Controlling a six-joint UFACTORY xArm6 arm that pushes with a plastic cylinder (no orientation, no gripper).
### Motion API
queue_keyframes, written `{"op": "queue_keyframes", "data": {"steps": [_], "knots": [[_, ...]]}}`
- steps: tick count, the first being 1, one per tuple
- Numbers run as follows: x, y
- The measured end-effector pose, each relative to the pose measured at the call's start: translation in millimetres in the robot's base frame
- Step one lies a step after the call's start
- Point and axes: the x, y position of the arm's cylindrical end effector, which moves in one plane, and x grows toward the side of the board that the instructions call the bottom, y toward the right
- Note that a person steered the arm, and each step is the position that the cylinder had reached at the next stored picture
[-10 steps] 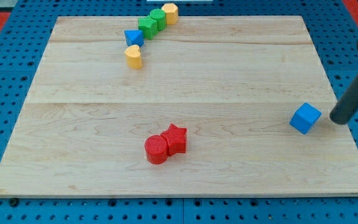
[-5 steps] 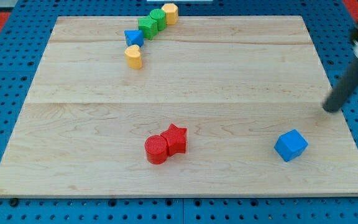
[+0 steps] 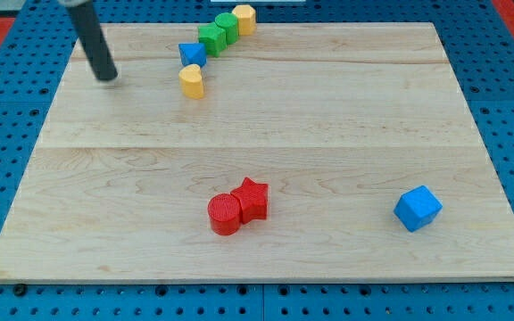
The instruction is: Move blue blocks towards bottom right
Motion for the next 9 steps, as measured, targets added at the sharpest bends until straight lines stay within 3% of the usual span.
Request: {"op": "queue_keyframes", "data": {"steps": [1, 3, 4, 5, 6, 8, 9], "knots": [[-36, 86], [-5, 106], [13, 146], [49, 156], [102, 140], [133, 130], [129, 198]]}}
